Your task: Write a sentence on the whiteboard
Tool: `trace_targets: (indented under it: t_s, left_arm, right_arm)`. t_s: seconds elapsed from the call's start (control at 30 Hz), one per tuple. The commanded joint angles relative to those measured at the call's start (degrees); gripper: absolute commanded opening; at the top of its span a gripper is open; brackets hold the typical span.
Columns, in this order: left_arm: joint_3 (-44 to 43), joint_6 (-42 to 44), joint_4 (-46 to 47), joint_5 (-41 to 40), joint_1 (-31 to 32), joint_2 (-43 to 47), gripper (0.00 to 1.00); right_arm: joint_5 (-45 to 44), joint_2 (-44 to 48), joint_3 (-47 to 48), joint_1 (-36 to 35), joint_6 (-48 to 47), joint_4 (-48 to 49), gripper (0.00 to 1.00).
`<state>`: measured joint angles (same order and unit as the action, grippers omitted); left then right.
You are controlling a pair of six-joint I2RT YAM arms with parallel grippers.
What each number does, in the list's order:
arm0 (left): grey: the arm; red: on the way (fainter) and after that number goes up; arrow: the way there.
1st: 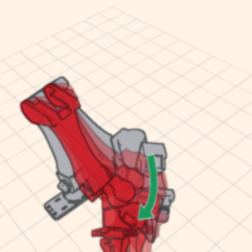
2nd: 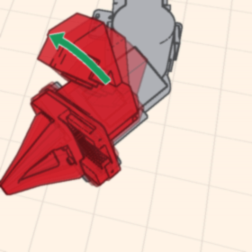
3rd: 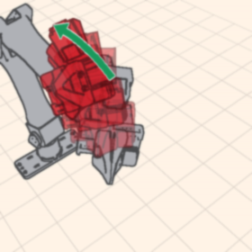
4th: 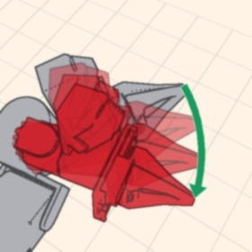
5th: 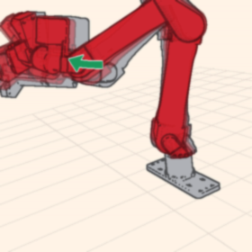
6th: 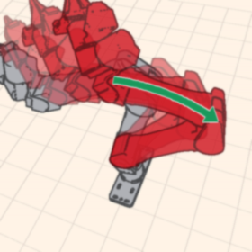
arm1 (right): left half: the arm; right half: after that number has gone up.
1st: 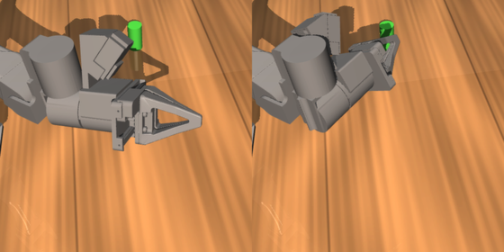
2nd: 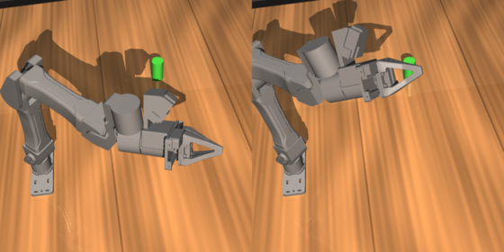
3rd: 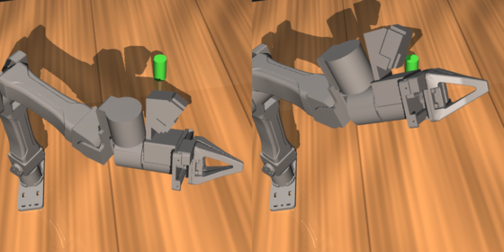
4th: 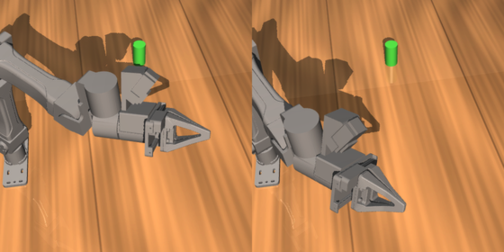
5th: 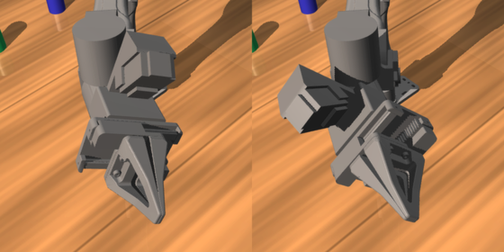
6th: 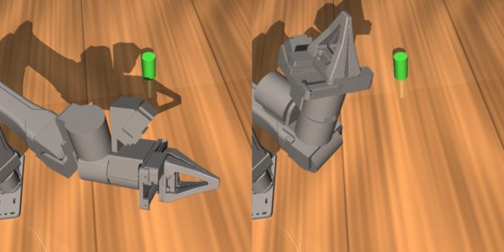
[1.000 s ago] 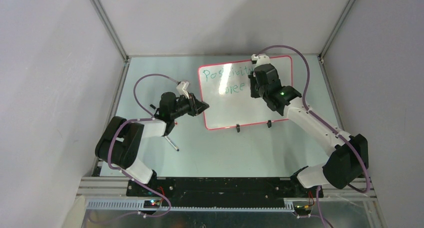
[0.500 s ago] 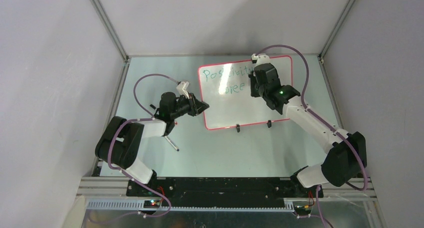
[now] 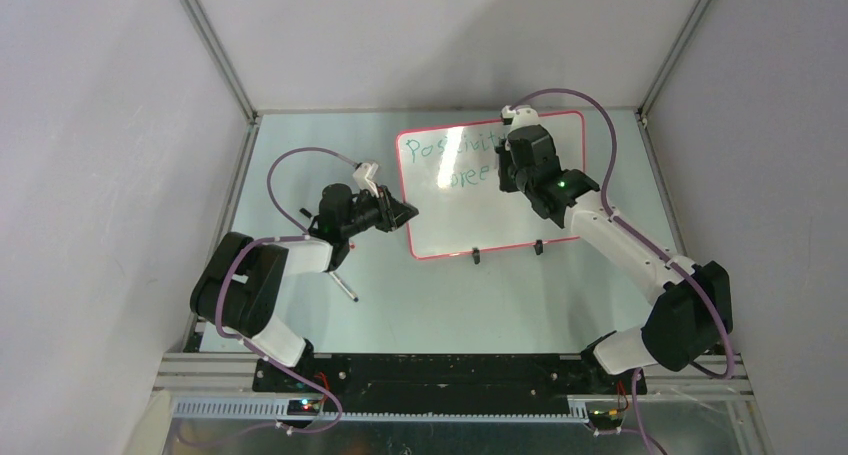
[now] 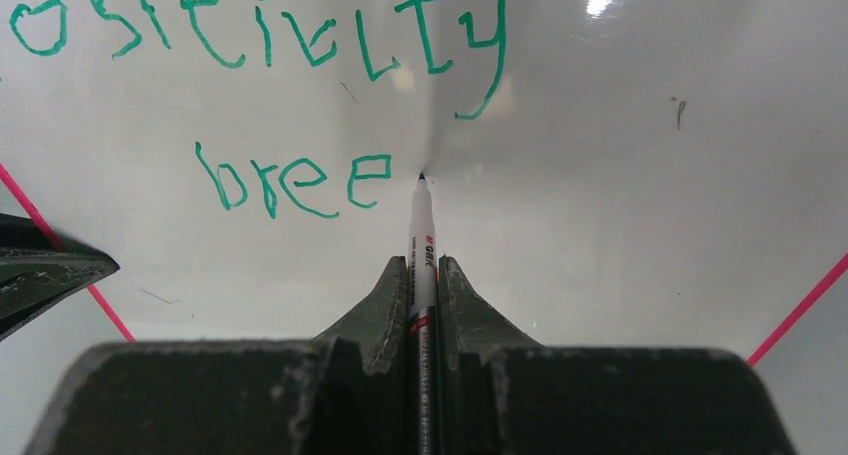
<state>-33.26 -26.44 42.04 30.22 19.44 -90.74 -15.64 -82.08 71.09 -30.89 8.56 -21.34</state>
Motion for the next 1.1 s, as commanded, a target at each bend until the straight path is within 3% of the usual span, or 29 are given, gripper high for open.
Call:
trace_targets:
  t_s: [0.0, 0.63, 1.07]
  left_arm:
    - [-1.37, 2.97, 0.15, -1.79, 0.87, 1.43, 0.24]
    - [-1.38, 3.14, -0.02, -1.74, 0.97, 1.61, 0.23]
    - [-1.37, 3.23, -0.13, -1.83, 1.04, 1.62, 0.24]
  right_arm:
    - [1.13, -0.18, 0.35, 0.18, 0.20, 1.84, 0.00]
    - [0.88, -0.47, 0.28, 0.06, 0.48, -3.20, 0.00]
    - [-0.09, 1.56, 0.28, 0.53, 0.75, -1.63, 0.00]
